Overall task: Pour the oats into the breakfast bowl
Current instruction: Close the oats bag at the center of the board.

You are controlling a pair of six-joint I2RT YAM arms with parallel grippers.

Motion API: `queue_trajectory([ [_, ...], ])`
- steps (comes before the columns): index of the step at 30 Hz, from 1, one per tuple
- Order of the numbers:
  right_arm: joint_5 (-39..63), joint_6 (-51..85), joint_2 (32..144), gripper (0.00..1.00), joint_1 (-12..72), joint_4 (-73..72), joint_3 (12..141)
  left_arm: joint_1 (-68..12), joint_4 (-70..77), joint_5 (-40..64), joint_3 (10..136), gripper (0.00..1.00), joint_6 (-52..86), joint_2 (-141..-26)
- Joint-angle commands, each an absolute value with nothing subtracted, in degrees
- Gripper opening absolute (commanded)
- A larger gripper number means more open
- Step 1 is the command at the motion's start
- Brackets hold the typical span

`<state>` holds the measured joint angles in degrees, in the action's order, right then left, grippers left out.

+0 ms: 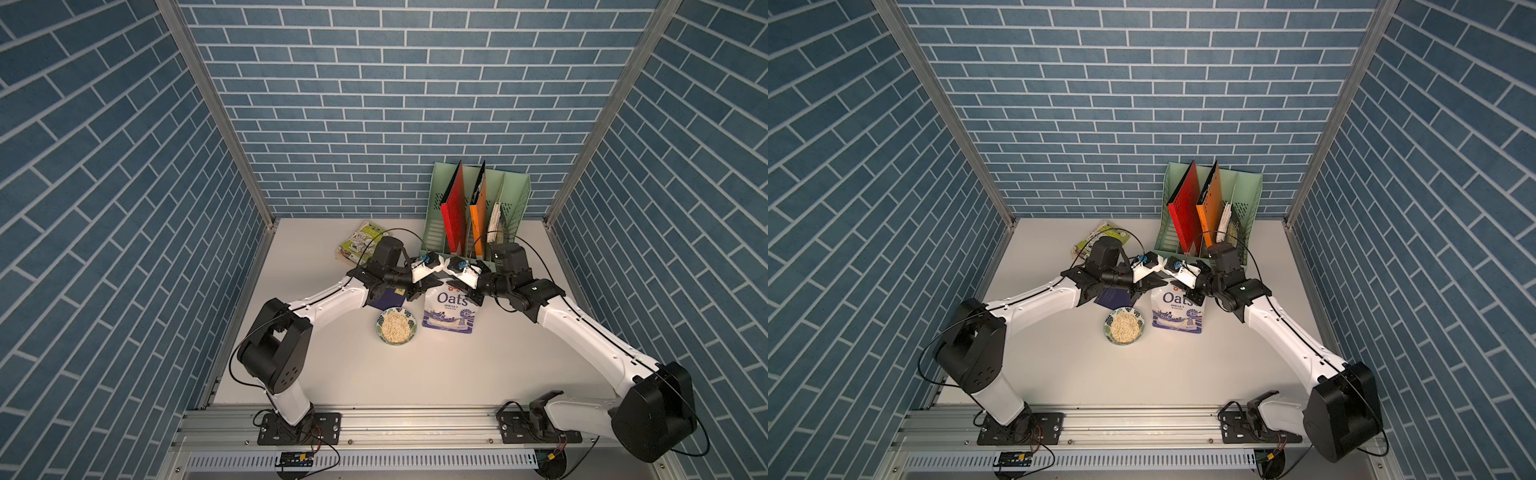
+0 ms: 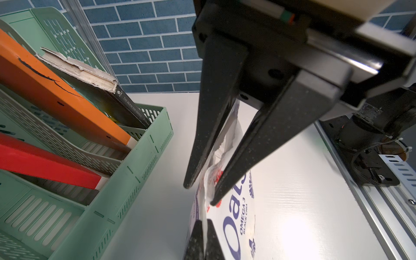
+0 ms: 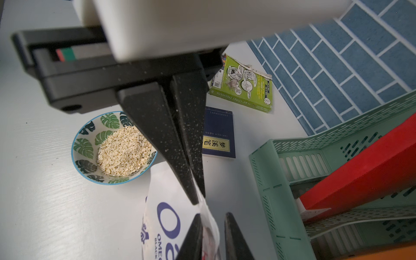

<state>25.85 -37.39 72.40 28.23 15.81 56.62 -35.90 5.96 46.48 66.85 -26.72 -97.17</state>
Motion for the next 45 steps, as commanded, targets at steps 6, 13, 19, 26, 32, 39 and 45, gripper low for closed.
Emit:
queue_trajectory([
  [6, 22.83, -43.32, 70.41, 0.25, 26.19, 22.22, 56.46, -36.73, 10.87, 48.22, 64.68, 0.0, -27.45, -93.53],
  [13, 24.91, -44.47, 71.86, 0.16, 25.66, 24.75, 57.48, -36.71, 12.83, 48.22, 63.98, 0.0, -26.42, -93.25],
  [19, 27.16, -44.46, 70.16, 0.0, 25.2, 23.06, 57.19, -36.72, 12.48, 47.88, 63.92, 0.0, -26.37, -93.07],
  [26, 29.22, -44.15, 67.76, 0.17, 22.1, 22.97, 55.36, -36.72, 12.79, 47.91, 63.63, 0.0, -26.61, -93.11],
  [32, 30.45, -44.57, 68.27, 0.0, 21.12, 24.2, 55.29, -36.74, 12.76, 47.64, 63.63, 0.0, -26.82, -93.11],
  [39, 31.44, -44.53, 68.26, 0.09, 20.83, 23.38, 55.65, -36.71, 13.83, 47.68, 64.11, 0.26, -26.25, -93.84],
  [45, 33.9, -44.12, 68.81, 0.0, 20.91, 23.38, 56.02, -37.15, 13.71, 48.05, 66.36, 0.4, -26.32, -96.0],
])
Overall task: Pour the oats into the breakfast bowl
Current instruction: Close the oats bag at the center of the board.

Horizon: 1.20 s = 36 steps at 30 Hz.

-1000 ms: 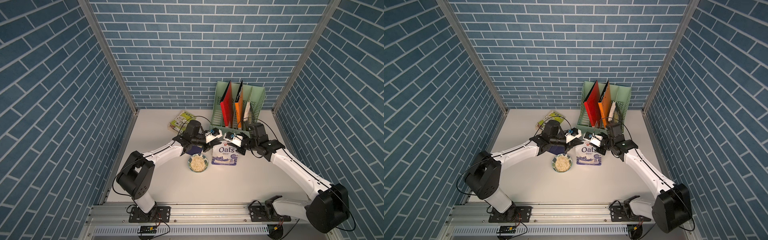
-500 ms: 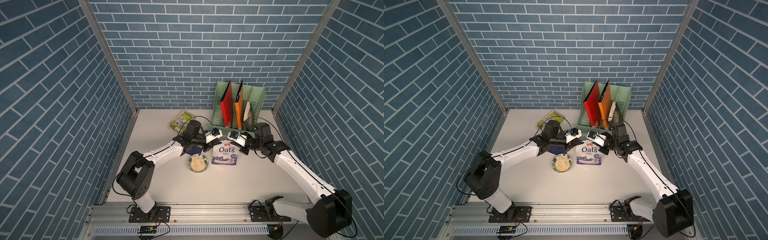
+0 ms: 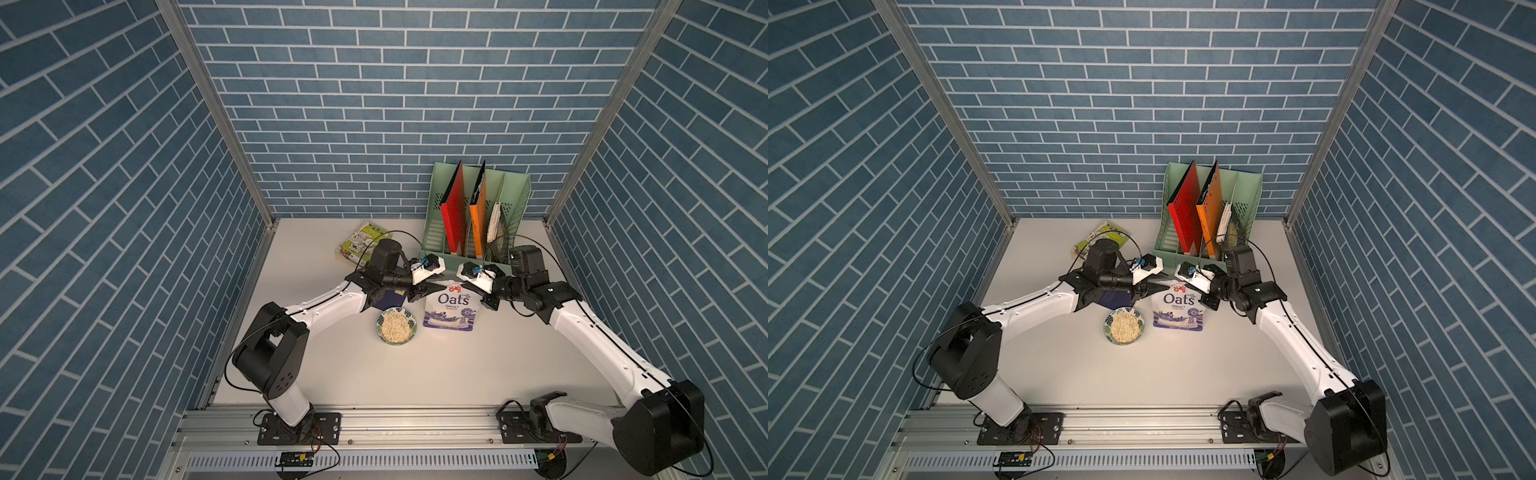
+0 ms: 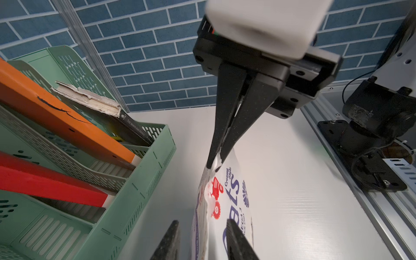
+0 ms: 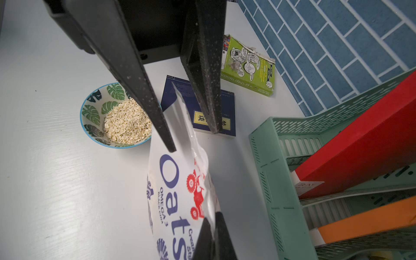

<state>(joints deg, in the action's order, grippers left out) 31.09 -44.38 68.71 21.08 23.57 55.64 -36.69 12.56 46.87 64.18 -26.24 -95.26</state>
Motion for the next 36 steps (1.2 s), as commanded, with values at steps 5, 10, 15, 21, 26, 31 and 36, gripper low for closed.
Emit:
queue_trajectory([
  [5, 34.55, -44.17, 69.15, 0.0, 20.92, 23.3, 56.13, -37.95, 11.19, 47.9, 68.89, 0.43, -27.65, -98.44],
  [10, 35.26, -43.95, 69.6, 0.0, 20.92, 22.9, 56.16, -38.98, 7.57, 46.76, 71.61, 0.36, -29.65, -100.74],
  [15, 34.8, -43.31, 69.54, 0.0, 20.92, 23.23, 56.39, -39.11, 4.93, 46.15, 72.81, 0.26, -30.96, -101.9],
  [21, 32.75, -41.8, 67.38, 0.17, 20.46, 23.95, 56.51, -39.11, 3.4, 45.15, 73.12, 0.0, -31.75, -101.59],
  [26, 29.89, -36.4, 62.93, 0.3, 18.03, 22.85, 56.65, -39.11, 2.73, 44.25, 73.15, 0.0, -31.82, -100.68],
  [31, 30.03, -32.23, 57.89, 0.4, 12.94, 22.69, 55.57, -39.16, 3.4, 43.98, 73.56, 0.05, -31.0, -100.0],
  [36, 30.33, -26.48, 54.39, 0.46, 8.79, 19.35, 54.13, -40.43, 2.62, 41.09, 74.24, 0.29, -32.02, -99.81],
])
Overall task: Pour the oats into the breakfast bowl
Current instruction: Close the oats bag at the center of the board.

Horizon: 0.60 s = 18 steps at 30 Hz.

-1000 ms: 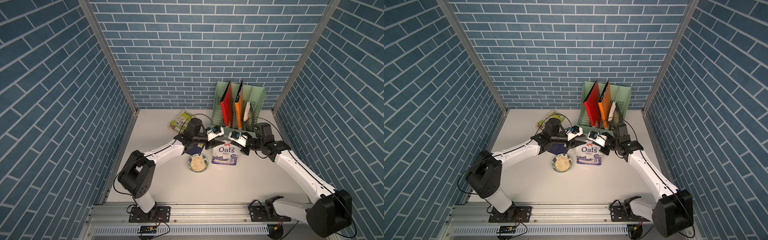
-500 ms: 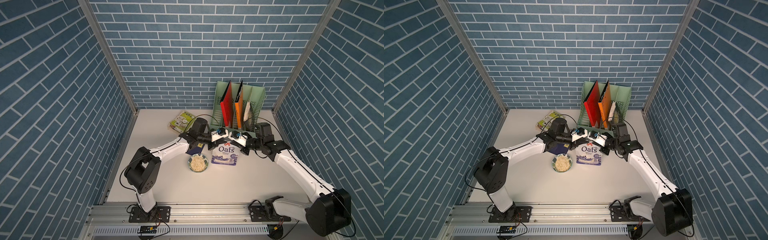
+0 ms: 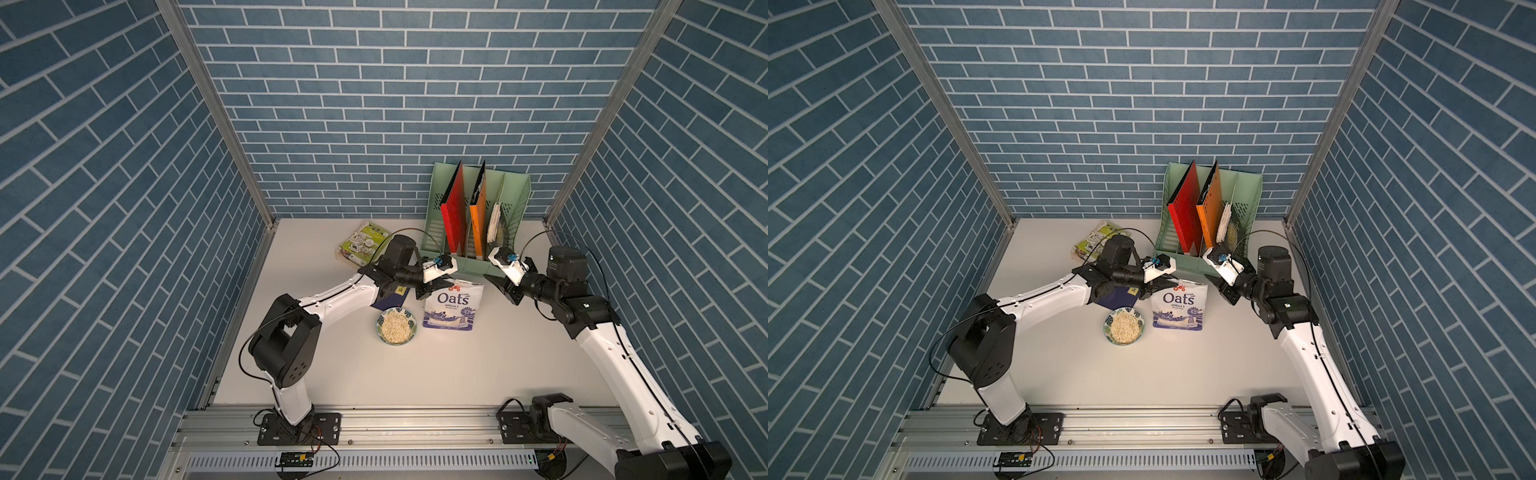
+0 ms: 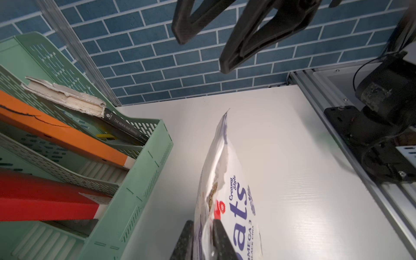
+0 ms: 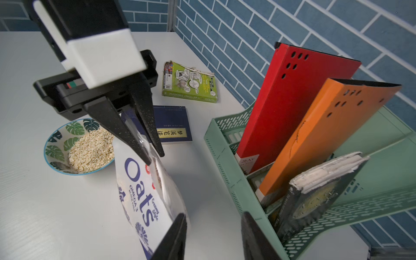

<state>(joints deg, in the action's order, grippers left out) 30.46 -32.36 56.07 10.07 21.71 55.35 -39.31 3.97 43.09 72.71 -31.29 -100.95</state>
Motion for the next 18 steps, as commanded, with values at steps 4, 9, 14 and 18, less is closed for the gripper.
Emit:
queue_trajectory([
  [4, 30.03, -24.82, 52.43, 0.48, 7.68, 17.95, 53.32, -41.41, 0.1, 38.19, 75.88, 0.36, -33.94, -100.52],
  [9, 29.0, -23.56, 51.59, 0.48, 7.47, 18.16, 52.79, -43.13, -4.62, 33.84, 79.35, 0.38, -36.66, -101.49],
  [14, 28.39, -22.94, 50.17, 0.49, 7.47, 17.77, 51.48, -43.85, -8.9, 31.54, 82.05, 0.45, -38.42, -101.37],
  [18, 26.88, -22.06, 49.38, 0.5, 7.34, 18.24, 51.56, -43.95, -13.15, 29.45, 83.23, 0.56, -40.4, -100.51],
])
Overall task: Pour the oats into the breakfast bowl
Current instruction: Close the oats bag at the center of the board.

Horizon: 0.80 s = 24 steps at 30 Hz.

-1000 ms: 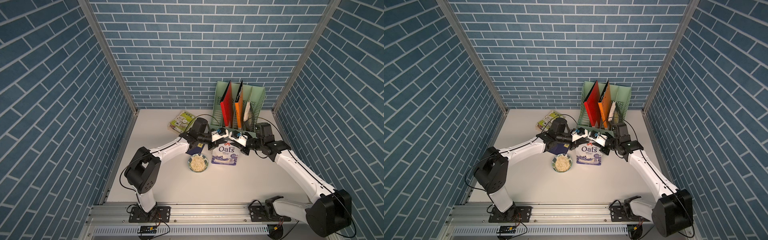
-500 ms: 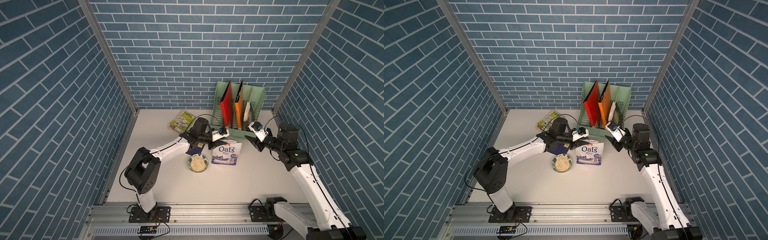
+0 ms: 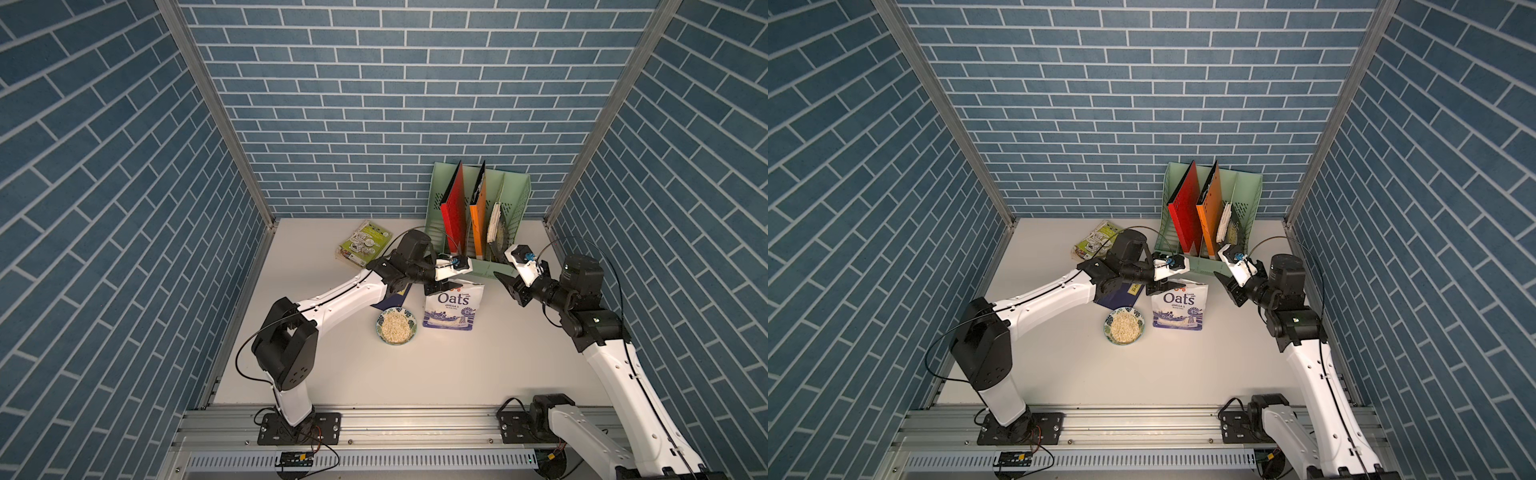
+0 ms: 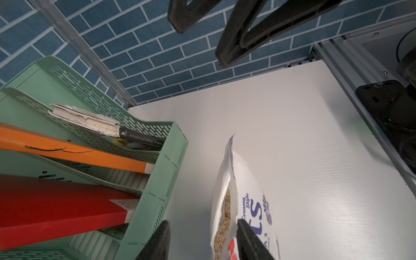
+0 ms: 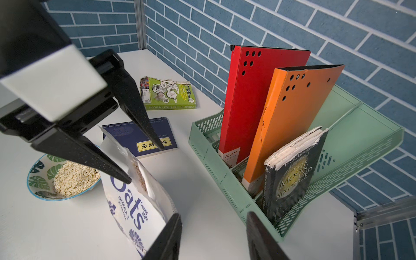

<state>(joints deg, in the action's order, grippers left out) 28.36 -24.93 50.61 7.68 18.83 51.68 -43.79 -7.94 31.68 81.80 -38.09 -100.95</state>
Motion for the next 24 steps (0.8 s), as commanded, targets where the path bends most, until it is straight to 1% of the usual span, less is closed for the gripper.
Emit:
queue_trajectory([
  [1, 25.96, -21.1, 49.32, 0.5, 7.19, 18.25, 51.74, -44.09, -14.13, 29.22, 83.73, 0.58, -40.94, -100.7],
  [3, 24.69, -18.48, 49.35, 0.52, 6.57, 18.48, 52.63, -44.19, -16.42, 29.18, 85.17, 0.6, -41.76, -101.3],
  [6, 24.65, -13.98, 49.2, 0.53, 5.27, 17.66, 53.05, -44.79, -19.65, 29.13, 88.32, 0.61, -42.45, -103.21],
  [11, 24.48, -6.97, 49.34, 0.58, 3.87, 15.64, 52.22, -46.31, -26.45, 27.64, 95.36, 0.56, -43.33, -108.14],
  [13, 24.41, -3.61, 48.99, 0.67, 3.18, 13.34, 50.93, -47.01, -29.04, 26.75, 97.61, 0.54, -43.67, -109.77],
  [14, 24.24, -1.87, 48.63, 0.73, 2.9, 11.62, 49.89, -47.16, -29.84, 26.54, 98.28, 0.54, -43.83, -110.28],
  [16, 23.66, 1.21, 47.7, 0.83, 2.37, 8.55, 47.98, -47.36, -30.38, 25.93, 99.09, 0.49, -43.87, -111.08],
  [18, 23.16, 3.27, 47.02, 0.89, 1.99, 6.65, 46.72, -47.46, -30.86, 25.55, 100.18, 0.4, -43.79, -111.83],
  [20, 23.24, 4.12, 46.94, 0.92, 1.86, 6.03, 46.07, -47.61, -31.25, 25.76, 101.25, 0.33, -43.64, -112.21],
  [24, 23.38, 4.41, 47.11, 0.93, 1.85, 6.13, 44.93, -47.88, -30.79, 26.97, 101.64, 0.26, -43.59, -112.06],
])
